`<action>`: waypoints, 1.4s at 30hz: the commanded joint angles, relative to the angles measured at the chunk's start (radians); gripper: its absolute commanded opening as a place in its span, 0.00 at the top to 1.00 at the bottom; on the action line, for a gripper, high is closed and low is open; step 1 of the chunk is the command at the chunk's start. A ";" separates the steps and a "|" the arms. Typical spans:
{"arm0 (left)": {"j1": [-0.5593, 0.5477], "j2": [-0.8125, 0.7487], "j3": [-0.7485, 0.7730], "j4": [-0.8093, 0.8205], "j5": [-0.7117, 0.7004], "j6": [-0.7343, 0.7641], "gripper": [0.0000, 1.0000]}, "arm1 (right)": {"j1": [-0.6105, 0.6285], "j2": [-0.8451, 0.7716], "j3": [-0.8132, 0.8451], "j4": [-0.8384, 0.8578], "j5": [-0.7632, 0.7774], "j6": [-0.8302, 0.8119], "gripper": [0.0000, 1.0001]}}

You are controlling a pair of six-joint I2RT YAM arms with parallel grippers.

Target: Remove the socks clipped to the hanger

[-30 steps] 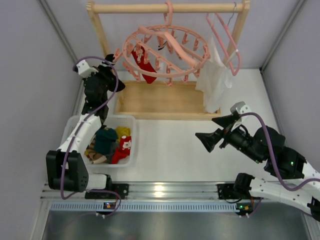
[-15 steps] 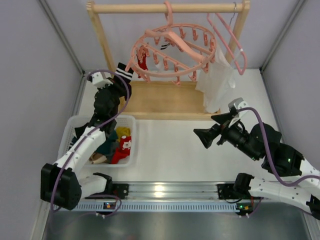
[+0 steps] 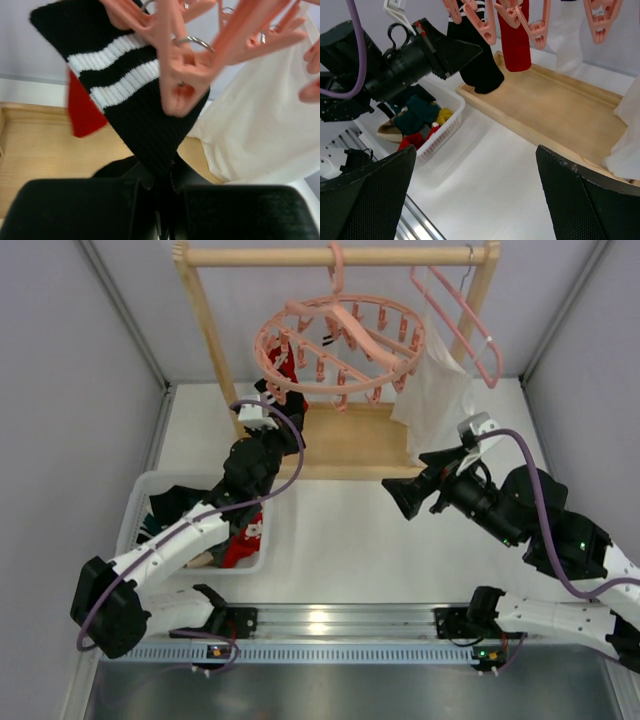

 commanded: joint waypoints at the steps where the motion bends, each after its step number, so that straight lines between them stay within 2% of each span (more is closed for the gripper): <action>1: -0.079 -0.004 0.022 0.040 -0.106 0.064 1.00 | -0.008 0.070 0.095 -0.023 0.009 0.017 0.00; 15: -0.268 -0.024 -0.046 0.040 -0.353 0.084 1.00 | -0.008 0.323 0.345 -0.038 -0.044 0.010 0.01; 24: -0.343 -0.038 -0.078 0.042 -0.368 0.071 1.00 | -0.008 0.381 0.492 -0.095 -0.004 -0.024 0.00; 32: -0.430 -0.035 -0.076 0.043 -0.401 0.104 1.00 | -0.008 0.413 0.526 -0.118 -0.042 -0.013 0.02; 42: -0.459 -0.082 -0.164 0.053 -0.459 0.111 1.00 | -0.008 0.544 0.609 -0.134 -0.104 0.024 0.13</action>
